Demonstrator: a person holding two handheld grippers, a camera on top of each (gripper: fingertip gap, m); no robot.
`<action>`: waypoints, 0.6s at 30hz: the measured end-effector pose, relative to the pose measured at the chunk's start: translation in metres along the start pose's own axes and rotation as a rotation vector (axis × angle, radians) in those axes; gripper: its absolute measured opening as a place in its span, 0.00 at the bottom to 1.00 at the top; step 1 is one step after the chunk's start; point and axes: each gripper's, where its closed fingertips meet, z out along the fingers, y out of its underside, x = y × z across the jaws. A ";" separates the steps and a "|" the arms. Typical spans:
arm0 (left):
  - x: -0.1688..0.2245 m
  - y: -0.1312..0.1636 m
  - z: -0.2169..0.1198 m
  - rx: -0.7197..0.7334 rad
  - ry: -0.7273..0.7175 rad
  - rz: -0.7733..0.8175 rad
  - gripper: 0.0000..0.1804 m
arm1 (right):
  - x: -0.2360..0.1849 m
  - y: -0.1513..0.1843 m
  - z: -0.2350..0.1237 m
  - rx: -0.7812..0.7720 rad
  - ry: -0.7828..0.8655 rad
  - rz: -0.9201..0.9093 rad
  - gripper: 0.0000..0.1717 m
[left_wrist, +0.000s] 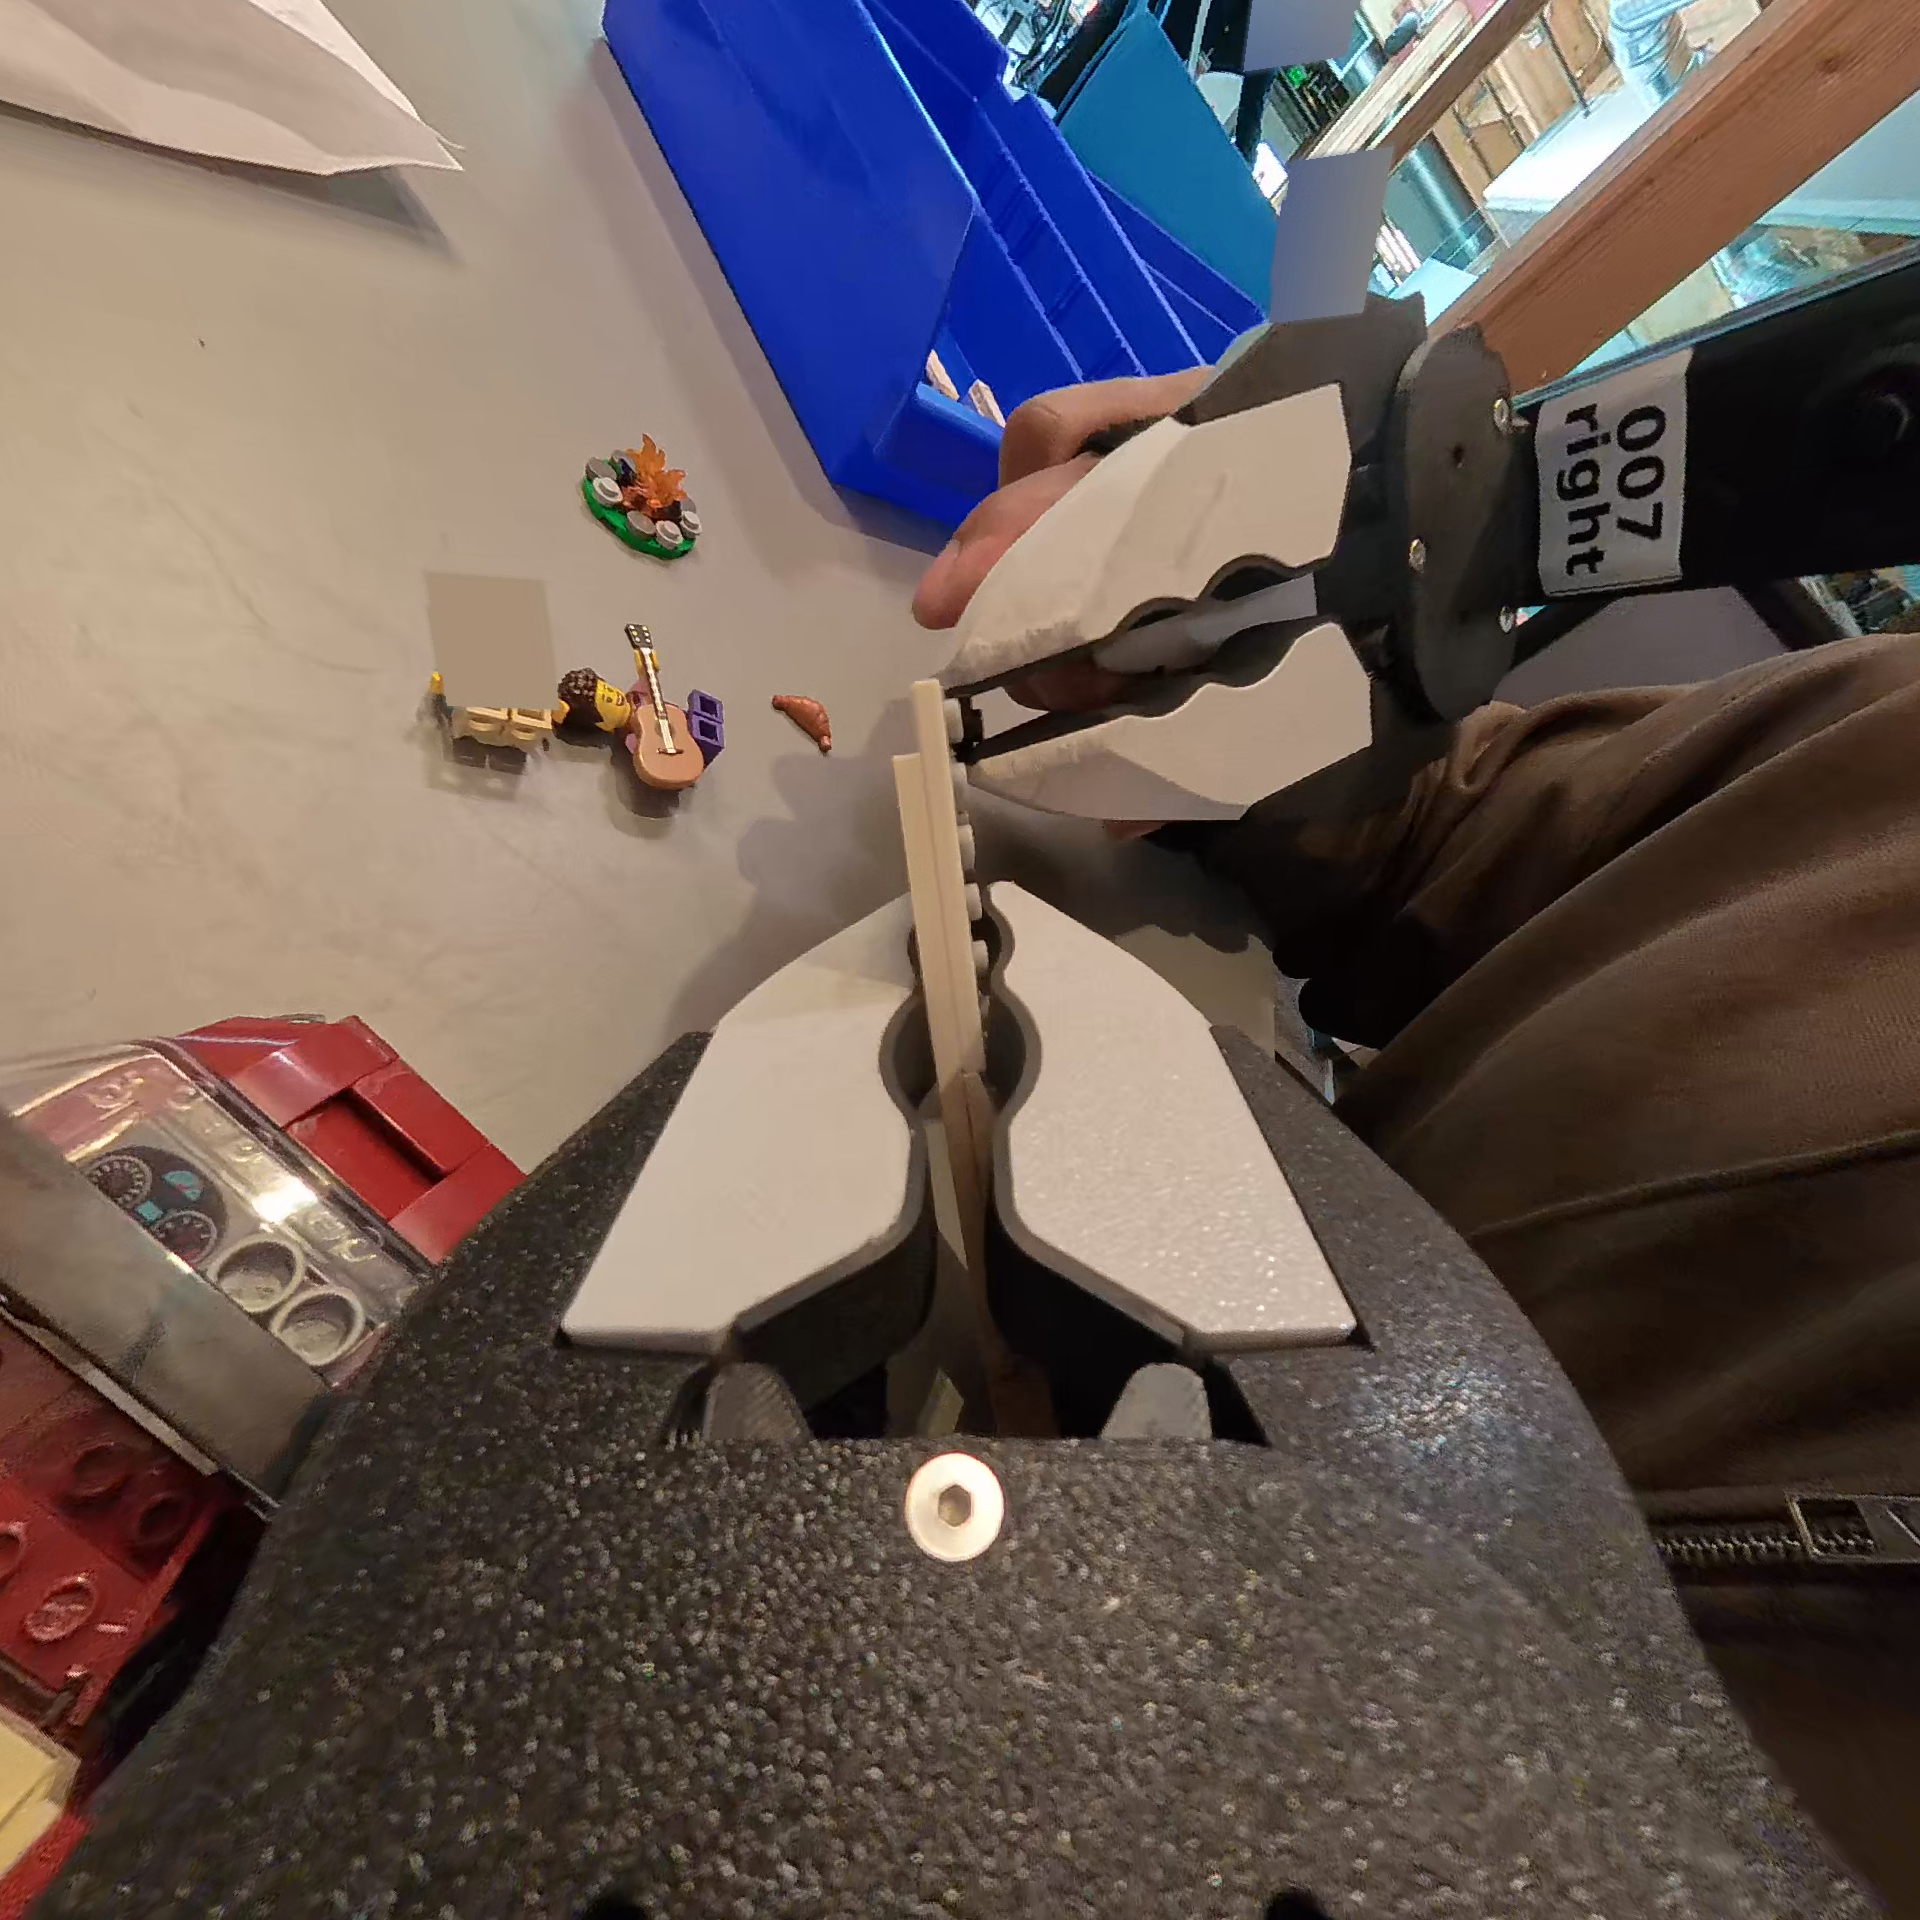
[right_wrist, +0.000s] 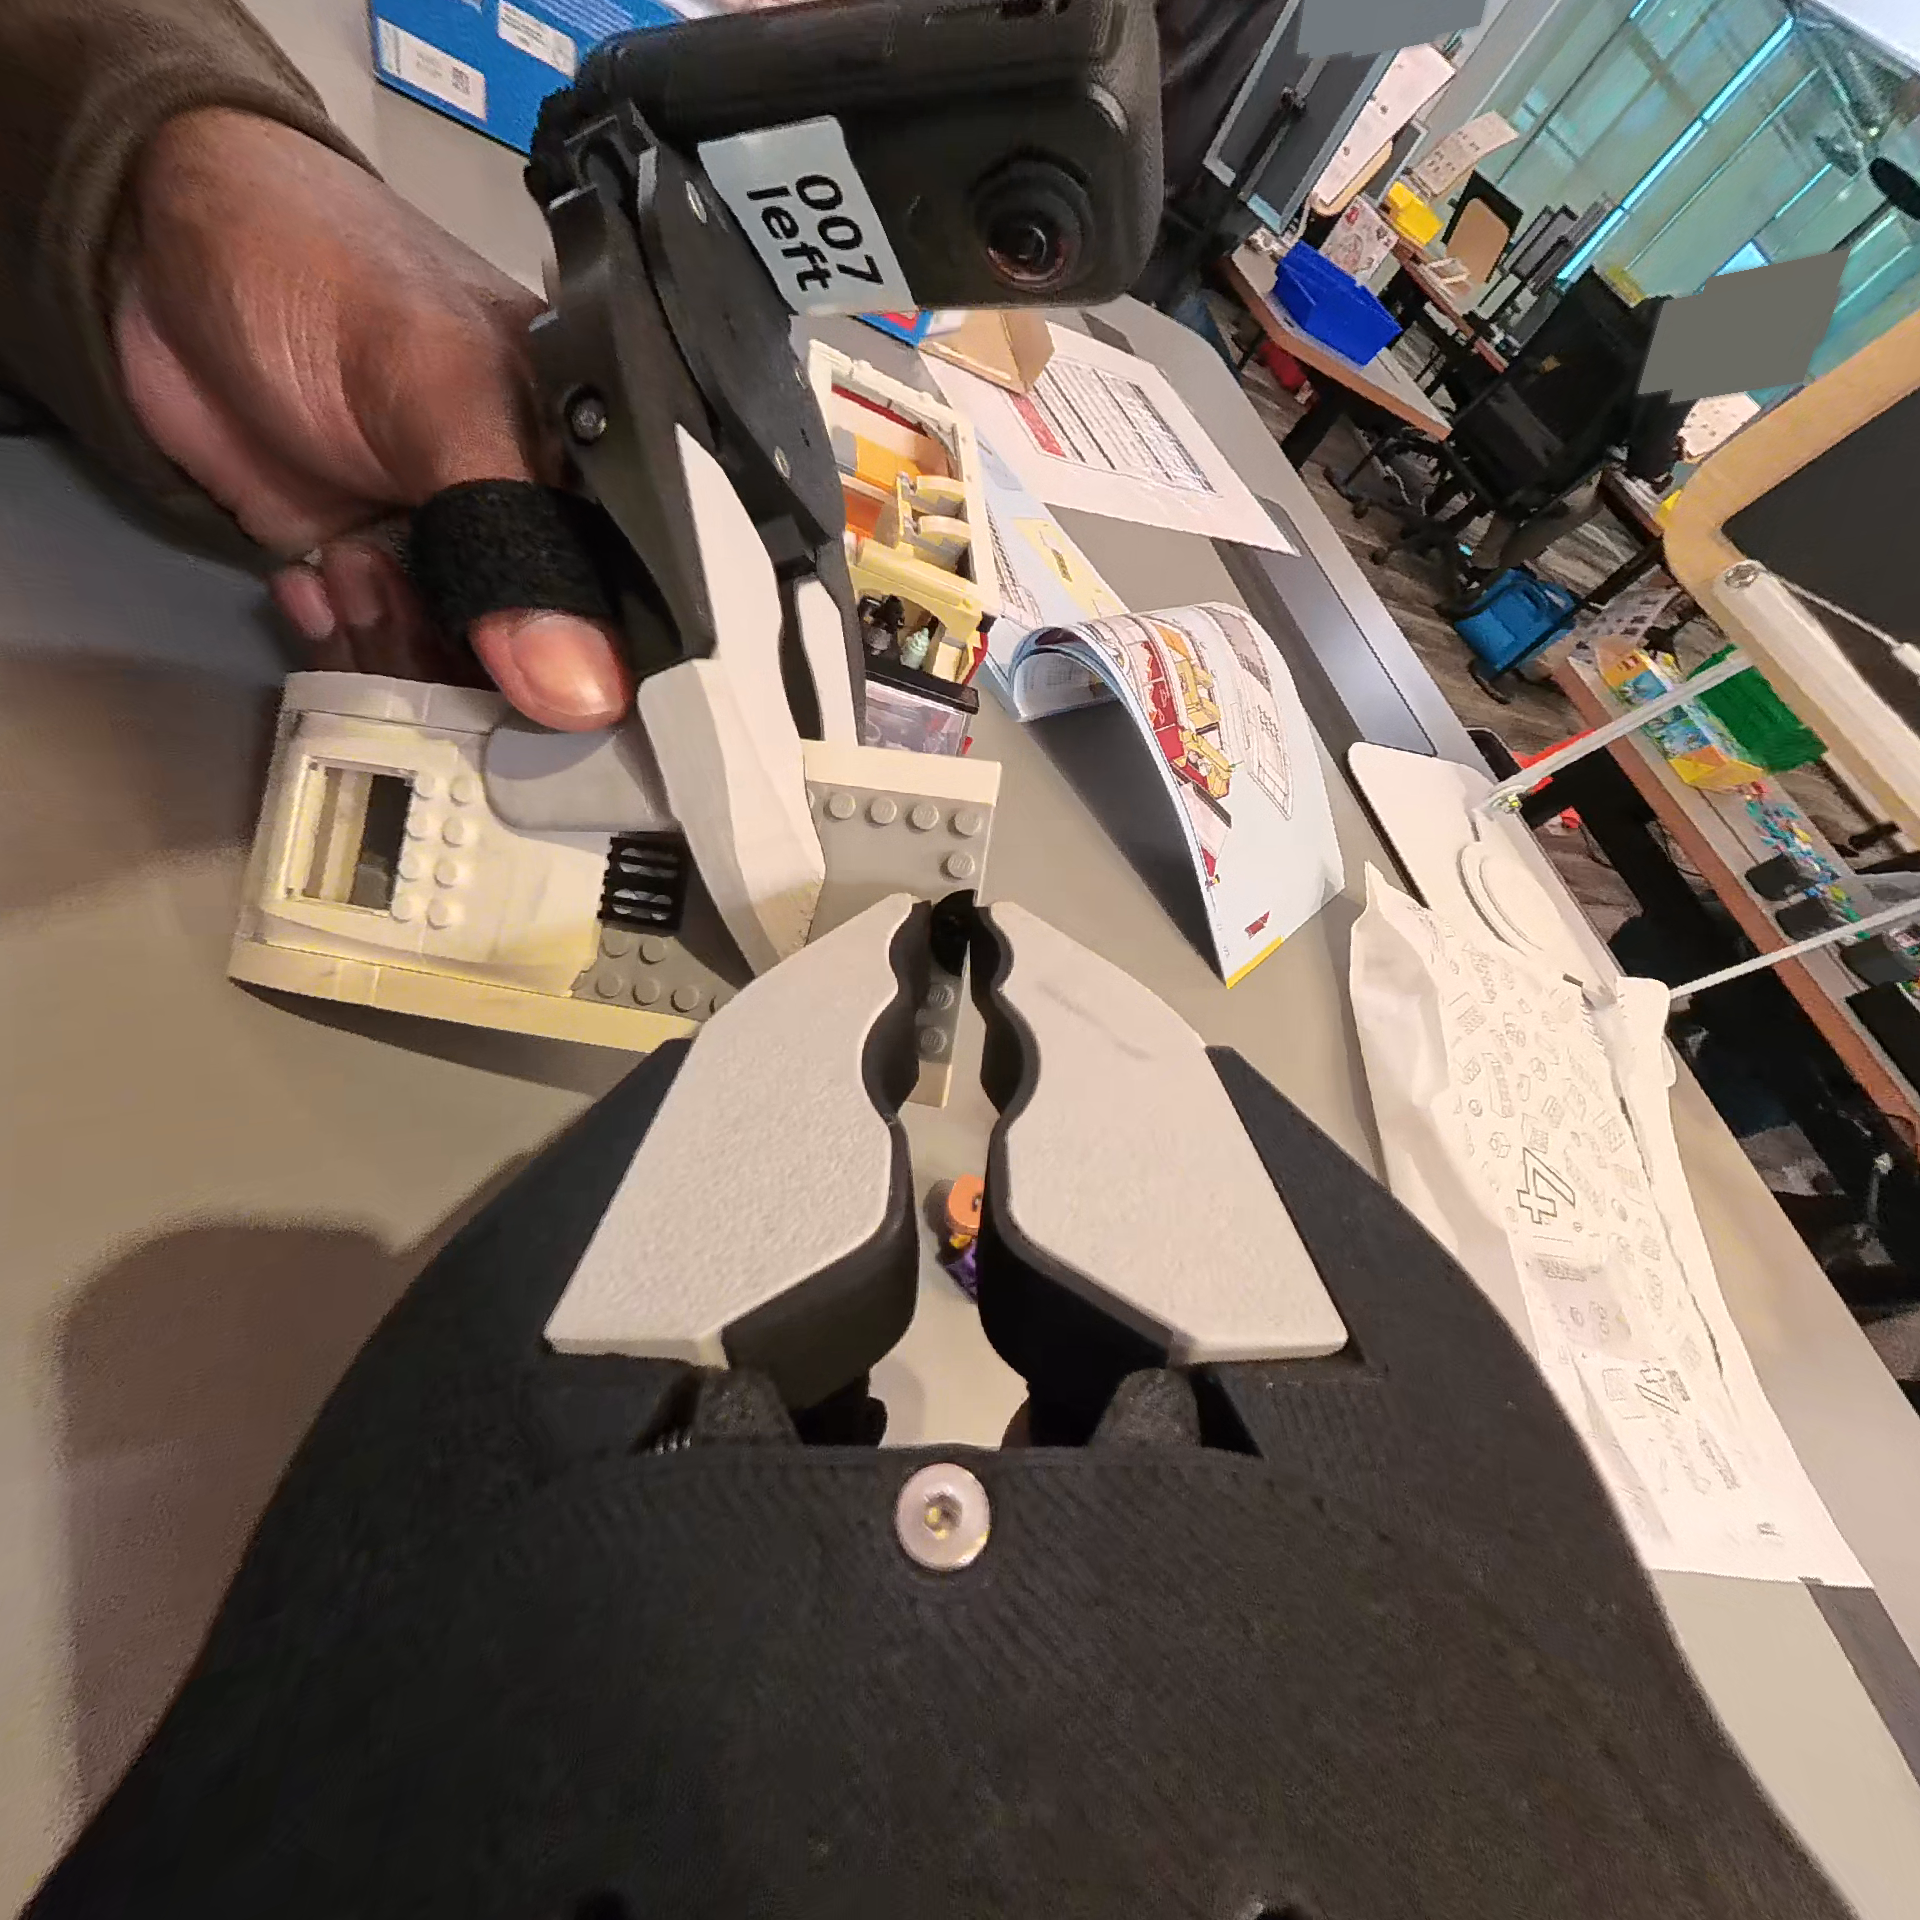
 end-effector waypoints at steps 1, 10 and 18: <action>0.001 0.000 0.000 0.000 0.001 0.006 0.03 | 0.000 -0.001 -0.001 0.007 -0.006 0.004 0.04; 0.007 -0.003 -0.002 0.021 0.056 -0.010 0.02 | 0.000 -0.010 -0.008 0.032 0.021 -0.034 0.03; 0.000 -0.009 -0.007 0.033 0.021 0.012 0.02 | 0.020 -0.026 -0.030 0.114 0.113 -0.043 0.04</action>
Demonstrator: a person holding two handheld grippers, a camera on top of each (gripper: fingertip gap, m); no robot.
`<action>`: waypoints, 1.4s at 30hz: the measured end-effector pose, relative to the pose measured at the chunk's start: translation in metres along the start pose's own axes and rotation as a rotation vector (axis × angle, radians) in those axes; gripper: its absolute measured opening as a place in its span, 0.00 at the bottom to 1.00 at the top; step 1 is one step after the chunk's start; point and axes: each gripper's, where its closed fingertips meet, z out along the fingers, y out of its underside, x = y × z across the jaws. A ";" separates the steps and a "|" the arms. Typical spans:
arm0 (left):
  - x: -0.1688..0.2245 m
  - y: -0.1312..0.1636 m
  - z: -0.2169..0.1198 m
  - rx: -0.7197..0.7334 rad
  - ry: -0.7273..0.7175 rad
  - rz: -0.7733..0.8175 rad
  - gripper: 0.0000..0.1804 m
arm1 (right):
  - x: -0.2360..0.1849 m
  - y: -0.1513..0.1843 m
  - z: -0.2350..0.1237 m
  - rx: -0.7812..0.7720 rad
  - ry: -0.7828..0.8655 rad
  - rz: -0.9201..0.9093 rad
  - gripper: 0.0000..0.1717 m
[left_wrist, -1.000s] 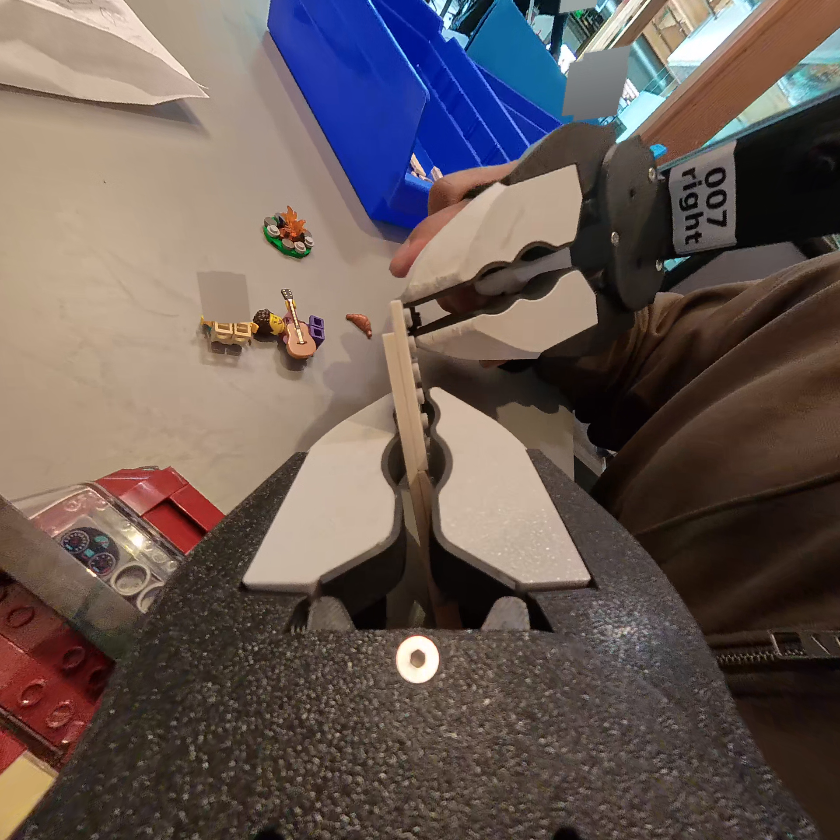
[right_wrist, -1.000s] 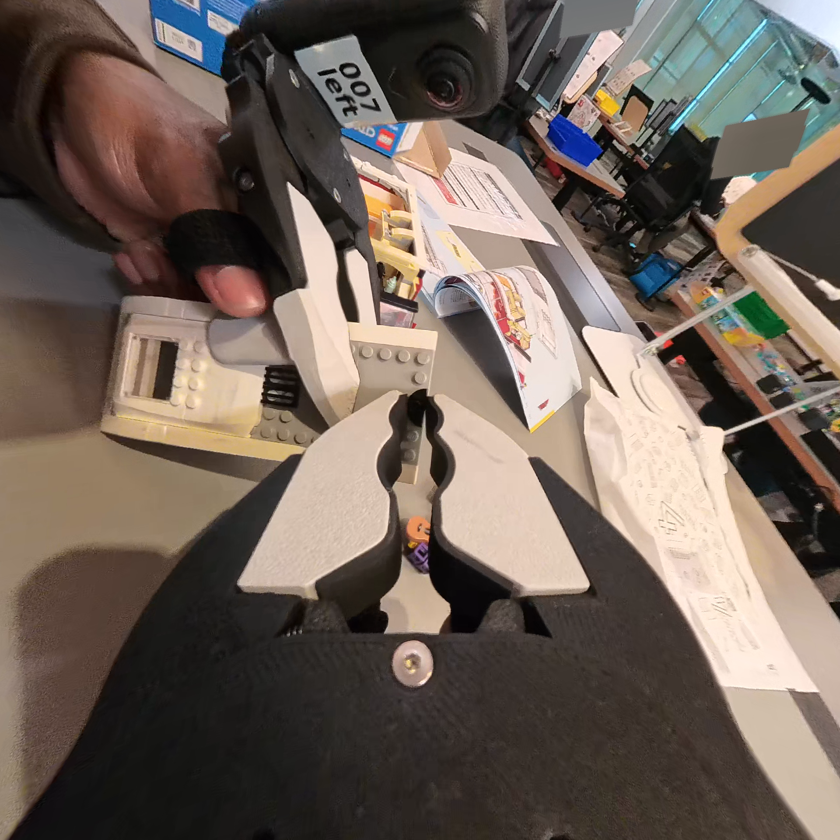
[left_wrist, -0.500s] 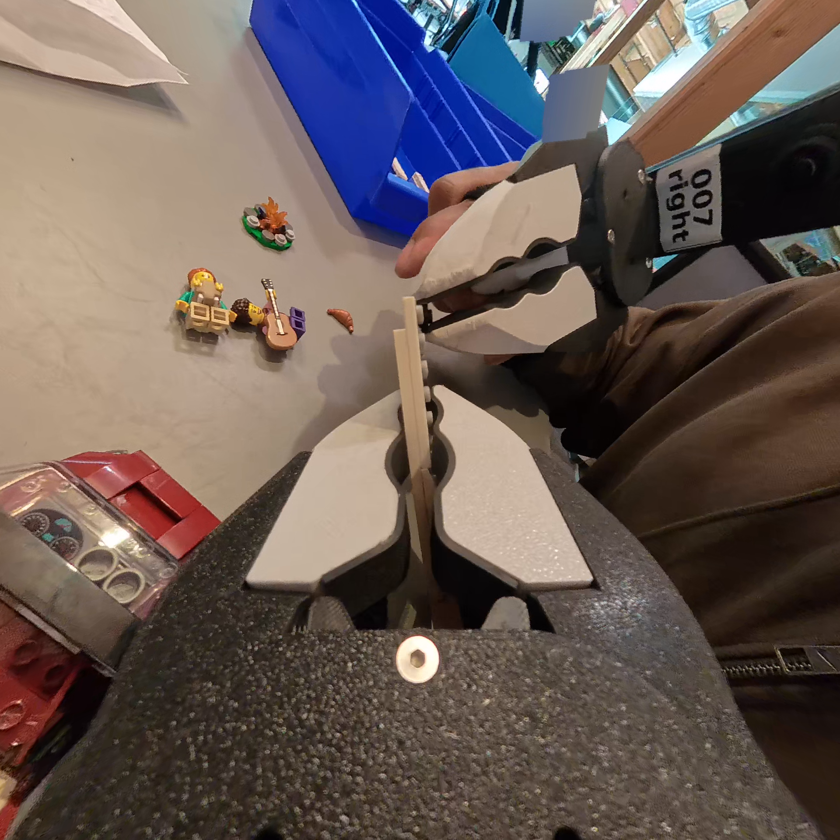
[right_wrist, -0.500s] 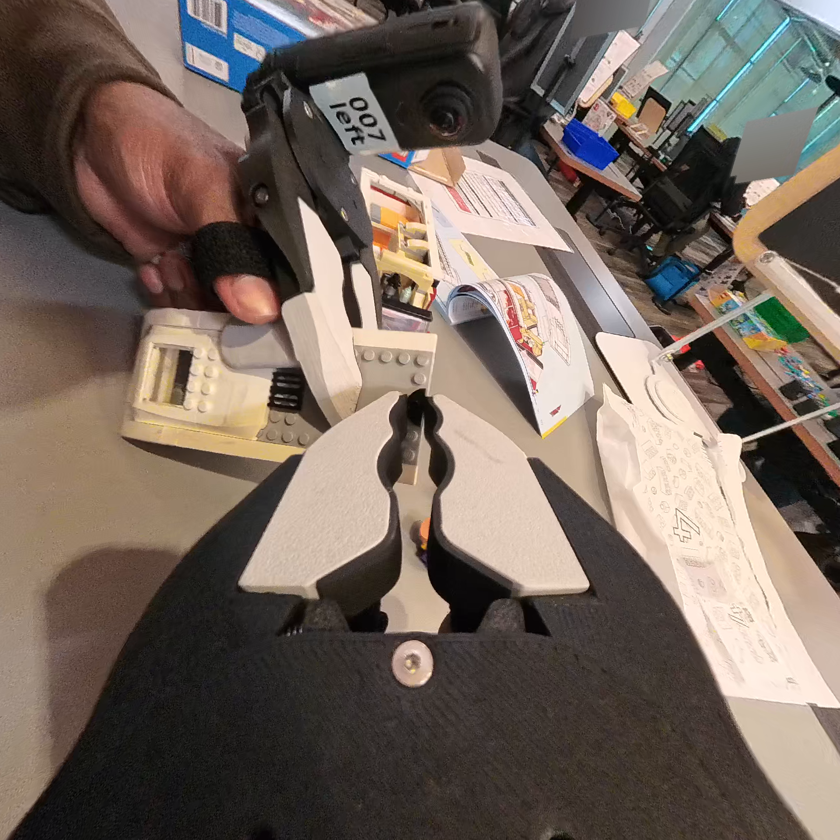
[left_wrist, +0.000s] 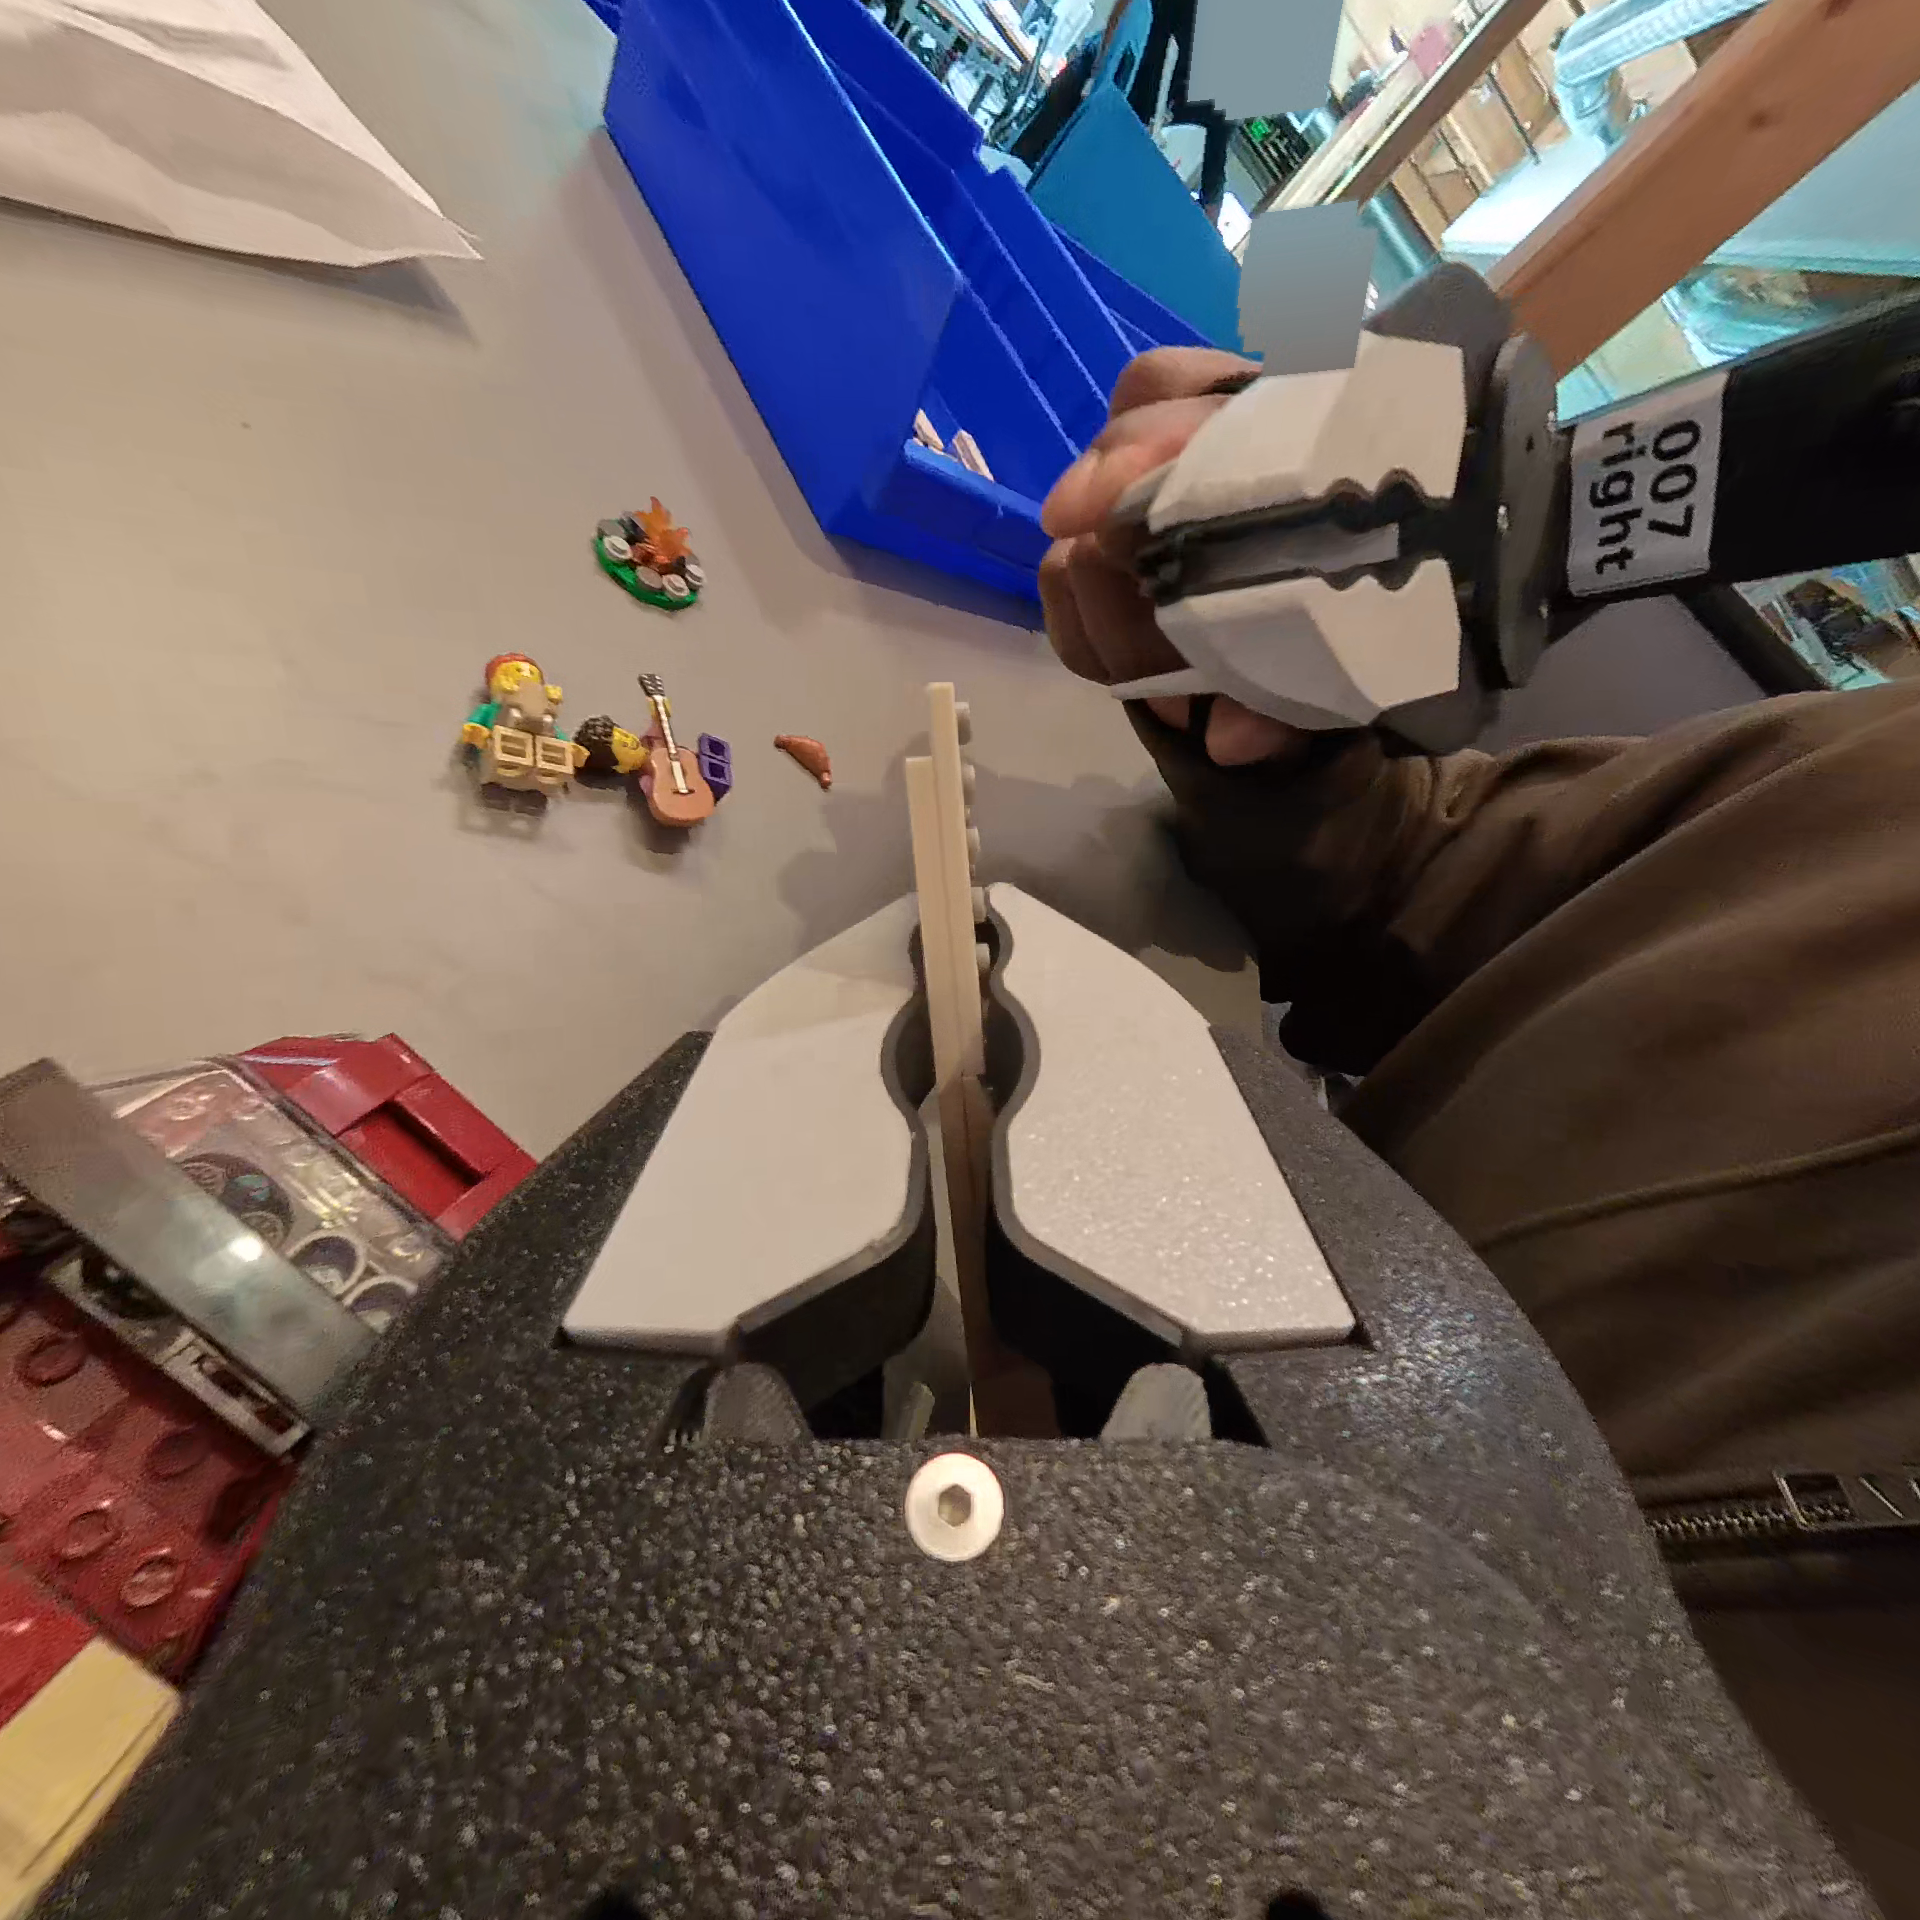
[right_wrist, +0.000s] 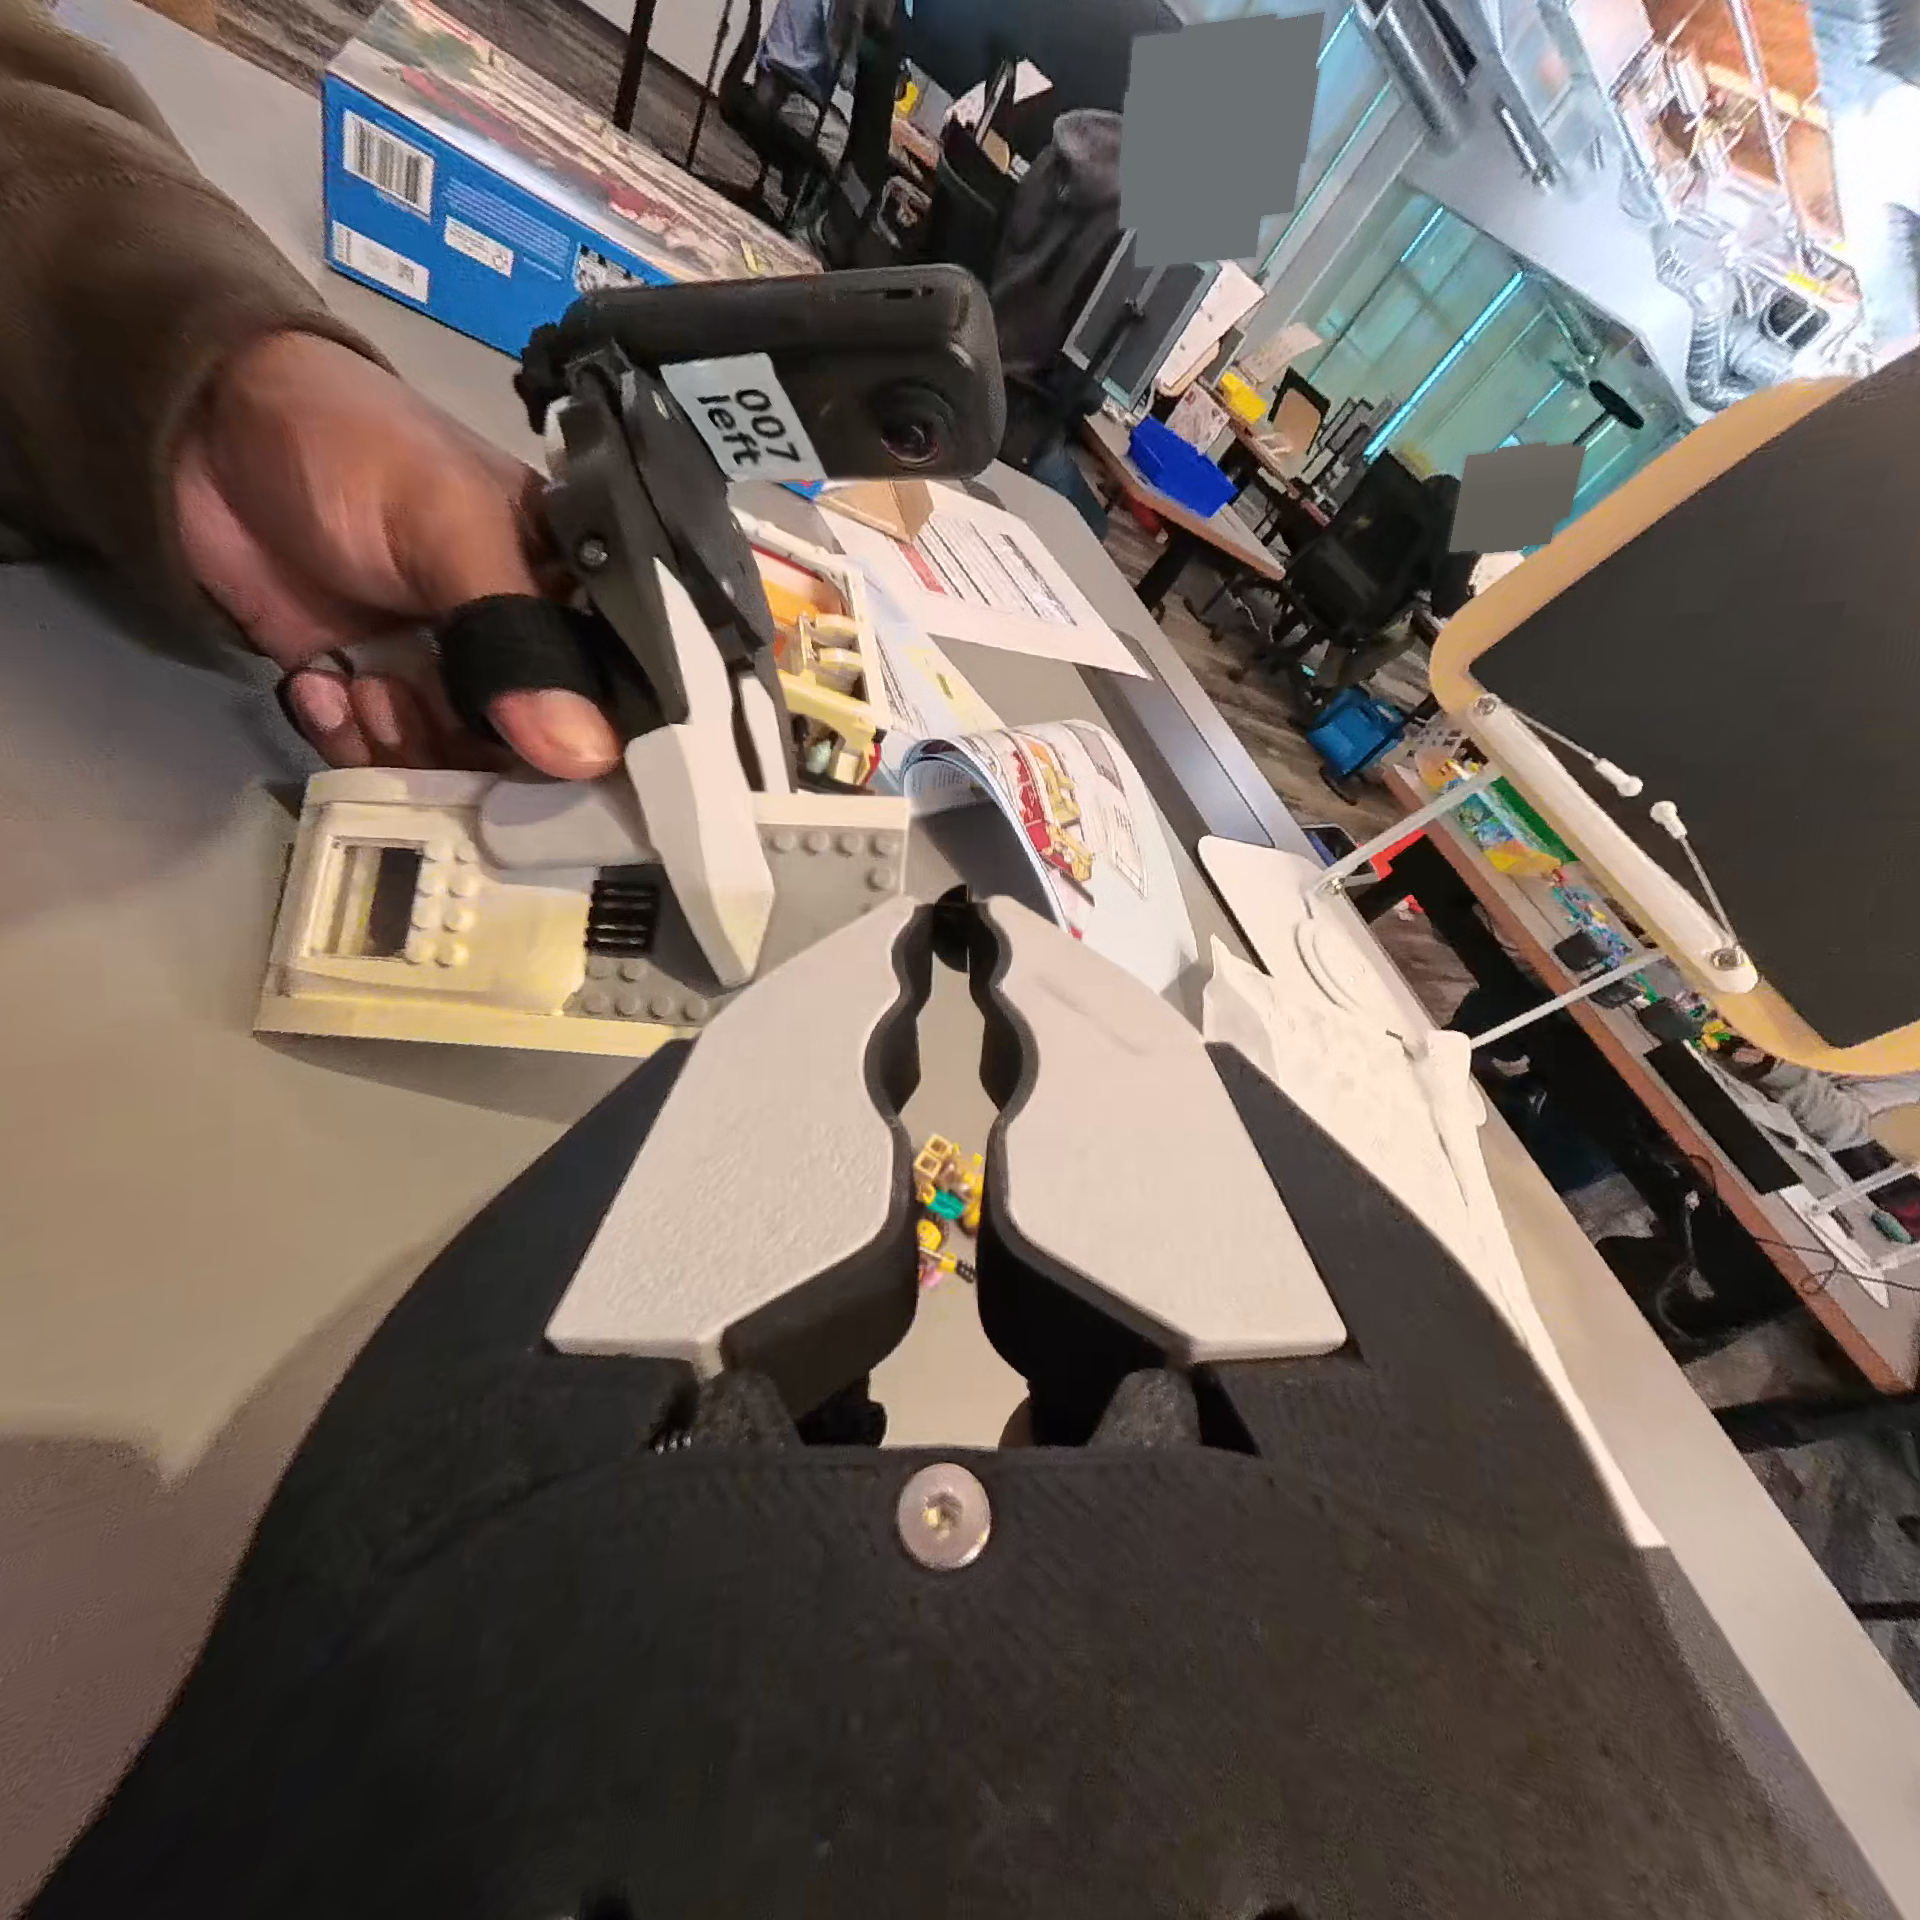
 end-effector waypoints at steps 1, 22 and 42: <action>0.002 0.001 0.001 -0.006 0.013 0.002 0.02 | 0.001 0.003 0.000 -0.012 -0.002 0.004 0.04; 0.030 0.014 0.009 -0.072 0.179 0.176 0.03 | 0.138 0.145 -0.172 -0.596 0.765 0.270 0.13; 0.079 0.011 -0.053 0.113 0.453 0.422 0.02 | -0.068 0.066 0.096 -0.450 -0.142 0.154 0.16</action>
